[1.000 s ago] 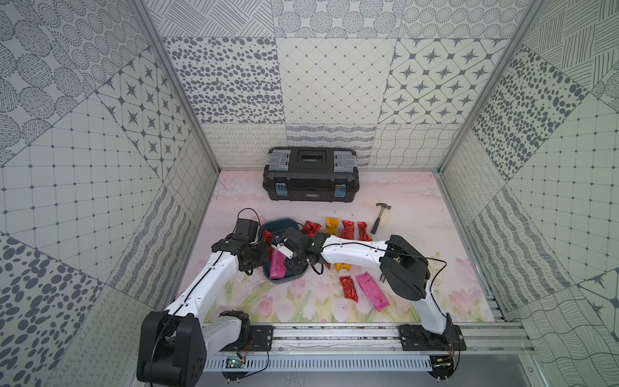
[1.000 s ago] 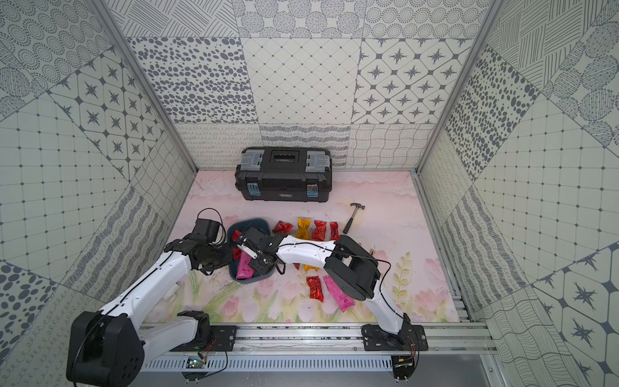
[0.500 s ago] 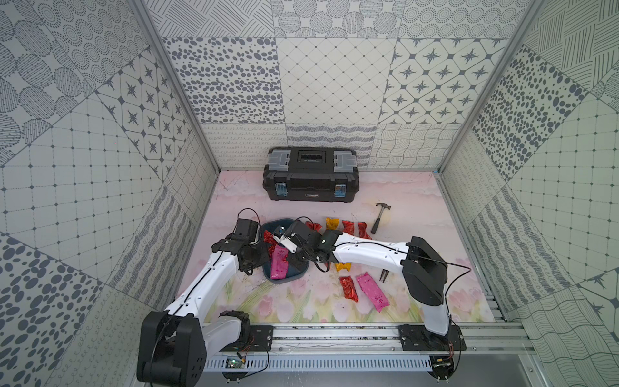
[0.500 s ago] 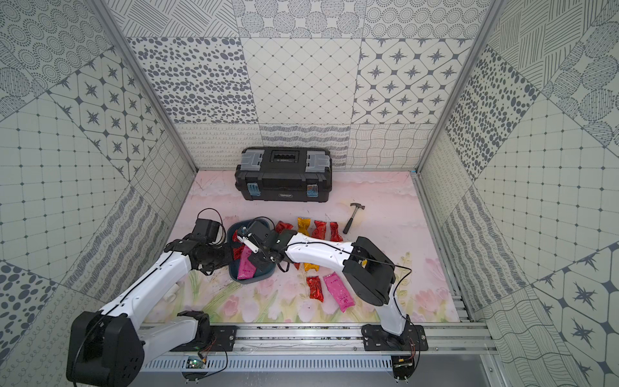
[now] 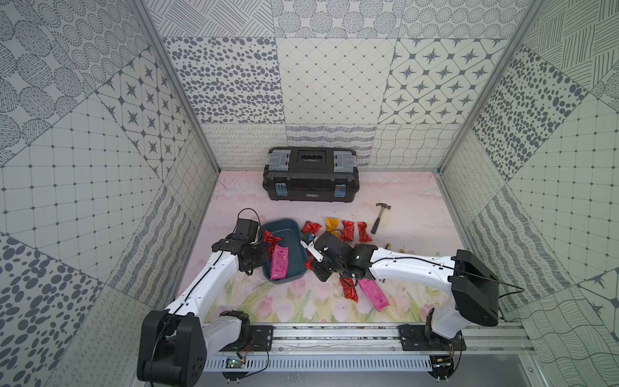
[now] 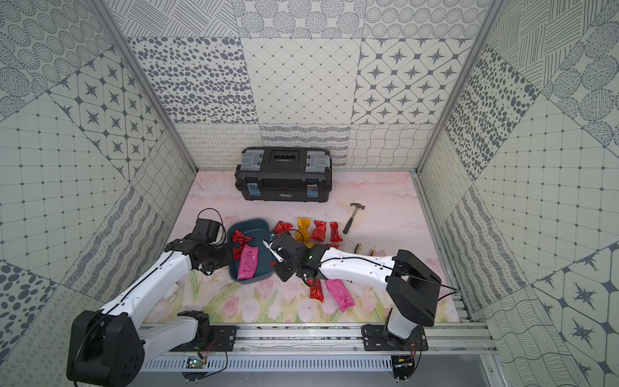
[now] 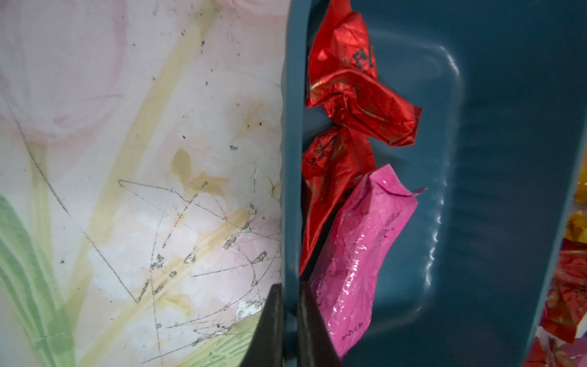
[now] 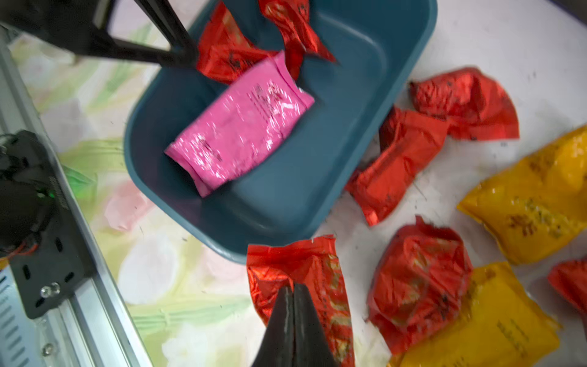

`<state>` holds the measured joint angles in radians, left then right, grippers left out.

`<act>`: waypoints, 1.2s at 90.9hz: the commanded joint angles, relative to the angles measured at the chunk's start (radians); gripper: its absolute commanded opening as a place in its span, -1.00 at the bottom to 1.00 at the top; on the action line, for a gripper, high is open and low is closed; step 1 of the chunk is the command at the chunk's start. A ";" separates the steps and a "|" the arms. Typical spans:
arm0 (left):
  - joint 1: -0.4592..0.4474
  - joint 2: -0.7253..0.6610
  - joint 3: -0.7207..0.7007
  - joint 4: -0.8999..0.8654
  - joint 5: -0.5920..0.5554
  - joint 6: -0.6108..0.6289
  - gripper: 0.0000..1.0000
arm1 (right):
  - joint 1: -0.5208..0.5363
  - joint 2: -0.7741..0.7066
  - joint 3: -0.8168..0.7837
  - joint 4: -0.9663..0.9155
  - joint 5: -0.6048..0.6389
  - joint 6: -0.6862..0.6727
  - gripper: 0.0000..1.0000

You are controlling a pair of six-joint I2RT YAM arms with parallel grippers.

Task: Take the tea bags out of the storage box
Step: Place the tea bag at the center of the board, then pick up the tea bag from the storage box.

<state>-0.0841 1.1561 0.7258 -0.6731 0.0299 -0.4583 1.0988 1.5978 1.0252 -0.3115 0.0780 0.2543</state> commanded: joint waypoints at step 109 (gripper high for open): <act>-0.020 -0.081 0.139 -0.162 -0.030 -0.008 -0.15 | -0.043 -0.043 -0.027 0.163 0.041 0.088 -0.06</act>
<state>-0.0856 1.0775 0.8043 -0.7437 0.0006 -0.4698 1.0622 1.5795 0.9874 -0.1482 0.0910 0.3332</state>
